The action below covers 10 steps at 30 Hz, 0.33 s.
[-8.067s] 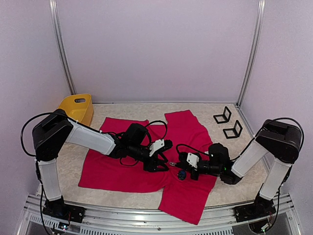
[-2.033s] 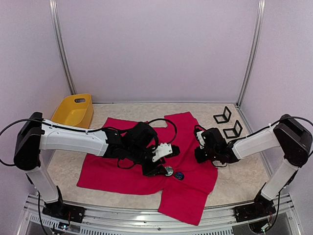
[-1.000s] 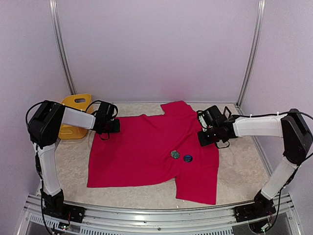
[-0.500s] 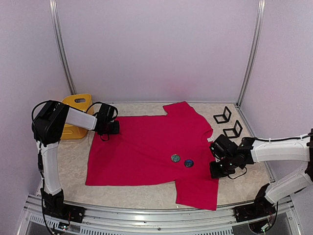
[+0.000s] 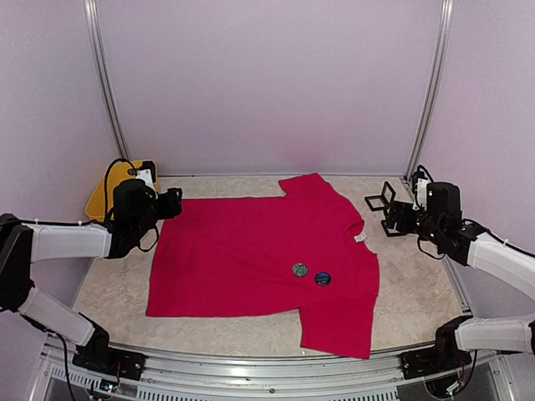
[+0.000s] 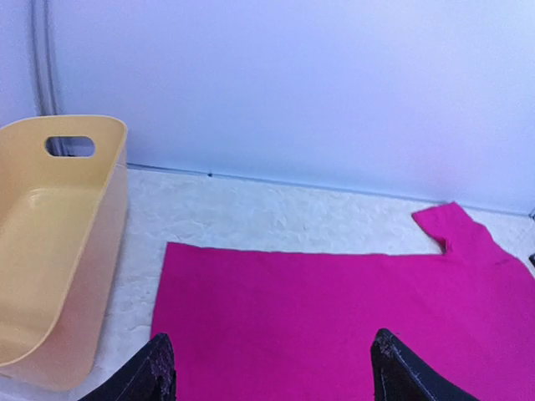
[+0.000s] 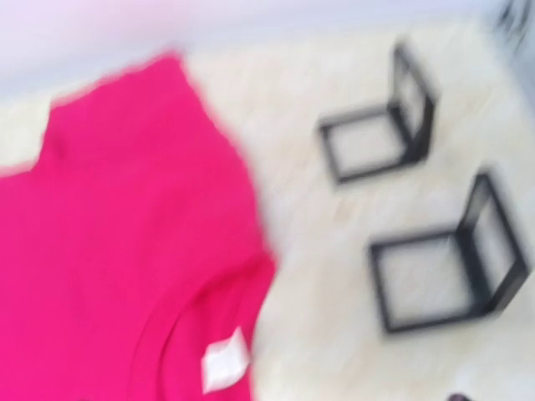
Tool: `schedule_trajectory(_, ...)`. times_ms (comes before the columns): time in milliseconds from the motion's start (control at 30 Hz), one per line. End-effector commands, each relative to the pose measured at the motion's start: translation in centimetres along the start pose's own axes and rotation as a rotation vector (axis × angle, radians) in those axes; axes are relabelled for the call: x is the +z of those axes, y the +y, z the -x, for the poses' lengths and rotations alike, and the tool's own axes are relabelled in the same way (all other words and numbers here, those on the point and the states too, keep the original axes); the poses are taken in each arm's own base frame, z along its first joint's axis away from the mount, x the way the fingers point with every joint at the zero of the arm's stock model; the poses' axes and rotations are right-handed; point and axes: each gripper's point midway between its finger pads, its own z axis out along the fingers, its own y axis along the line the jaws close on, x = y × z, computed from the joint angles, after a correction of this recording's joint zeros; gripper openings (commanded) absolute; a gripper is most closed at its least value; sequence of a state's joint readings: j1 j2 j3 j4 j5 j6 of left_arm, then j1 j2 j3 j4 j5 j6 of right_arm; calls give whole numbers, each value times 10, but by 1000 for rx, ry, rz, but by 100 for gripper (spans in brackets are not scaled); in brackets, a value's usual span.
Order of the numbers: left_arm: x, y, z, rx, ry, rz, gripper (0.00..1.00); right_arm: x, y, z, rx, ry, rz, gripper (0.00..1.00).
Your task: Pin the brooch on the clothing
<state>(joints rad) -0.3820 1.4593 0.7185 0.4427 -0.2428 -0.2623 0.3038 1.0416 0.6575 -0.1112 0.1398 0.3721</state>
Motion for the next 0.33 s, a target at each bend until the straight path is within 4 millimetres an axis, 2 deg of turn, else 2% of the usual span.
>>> schedule_trajectory(0, -50, 39, 20, -63, -224, 138, 77, -8, -14, 42, -49, -267, -40, 91)
schedule_trajectory(33, -64, 46, 23, -74, -258, 159, 77, -10, -19, 42, -39, -281, -63, 91)
schedule_trajectory(133, -90, 67, 11, -95, -298, 223, 81, -9, -34, 35, -7, -301, -127, 94)
schedule_trajectory(167, -99, 71, 12, -104, -320, 230, 82, -8, -38, 31, 2, -301, -145, 98)
schedule_trajectory(300, -113, 80, 13, -103, -360, 259, 84, -5, -46, 24, 12, -300, -178, 99)
